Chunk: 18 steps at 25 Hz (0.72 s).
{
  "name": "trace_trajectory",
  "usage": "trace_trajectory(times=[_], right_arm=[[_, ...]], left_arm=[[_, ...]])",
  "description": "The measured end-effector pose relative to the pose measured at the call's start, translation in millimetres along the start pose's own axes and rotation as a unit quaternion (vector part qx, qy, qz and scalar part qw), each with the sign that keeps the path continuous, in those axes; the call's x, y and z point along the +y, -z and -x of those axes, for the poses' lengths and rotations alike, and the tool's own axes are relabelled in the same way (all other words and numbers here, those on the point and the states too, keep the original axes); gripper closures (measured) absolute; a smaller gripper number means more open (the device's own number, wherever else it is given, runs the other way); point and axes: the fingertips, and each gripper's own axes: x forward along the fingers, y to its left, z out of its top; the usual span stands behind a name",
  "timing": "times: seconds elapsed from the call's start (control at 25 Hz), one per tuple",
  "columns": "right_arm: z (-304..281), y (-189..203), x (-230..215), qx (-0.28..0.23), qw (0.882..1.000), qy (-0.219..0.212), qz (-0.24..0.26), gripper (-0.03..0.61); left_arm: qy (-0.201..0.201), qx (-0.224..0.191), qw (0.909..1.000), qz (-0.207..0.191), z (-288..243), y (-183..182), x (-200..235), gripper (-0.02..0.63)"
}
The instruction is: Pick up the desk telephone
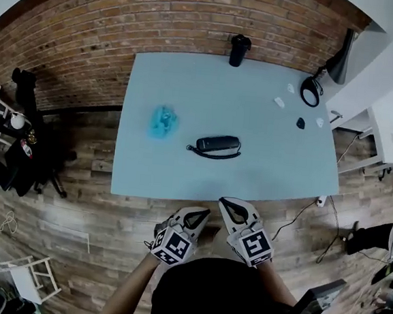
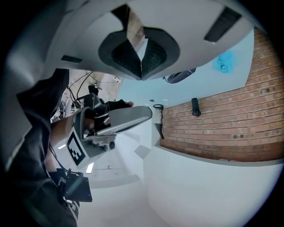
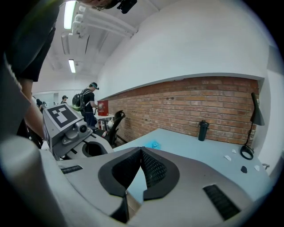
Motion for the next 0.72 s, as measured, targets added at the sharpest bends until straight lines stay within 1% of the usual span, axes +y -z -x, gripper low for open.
trace_trajectory(times=[0.12, 0.24, 0.28, 0.36, 0.4, 0.56, 0.64, 0.72], right_arm=[[-13, 5, -11, 0.012, 1.0, -0.015, -0.003, 0.574], [-30, 11, -25, 0.016, 0.999, -0.023, -0.027, 0.574], [-38, 13, -30, 0.015, 0.999, -0.03, -0.027, 0.574], [-57, 16, -44, 0.014, 0.999, -0.045, -0.012, 0.574], [-66, 17, -53, 0.016, 0.999, -0.051, -0.006, 0.574], [-85, 30, -99, 0.029, 0.996, -0.079, -0.015, 0.574], [-86, 44, -125, 0.037, 0.995, -0.093, -0.012, 0.574], [-85, 60, -144, 0.045, 0.993, -0.109, -0.017, 0.574]], left_arm=[[-0.005, 0.003, 0.9998, 0.02, -8, 3, 18, 0.591], [-0.007, 0.017, 0.9994, 0.031, -17, 9, 27, 0.591], [-0.01, 0.024, 0.9991, 0.033, -20, 12, 32, 0.591], [-0.02, 0.04, 0.9983, 0.038, -29, 15, 48, 0.591], [-0.026, 0.046, 0.9976, 0.045, -34, 14, 55, 0.591], [-0.049, 0.067, 0.9927, 0.088, -62, 10, 80, 0.591], [-0.057, 0.091, 0.9903, 0.088, -81, 12, 88, 0.591], [-0.063, 0.12, 0.9884, 0.069, -96, 17, 92, 0.589]])
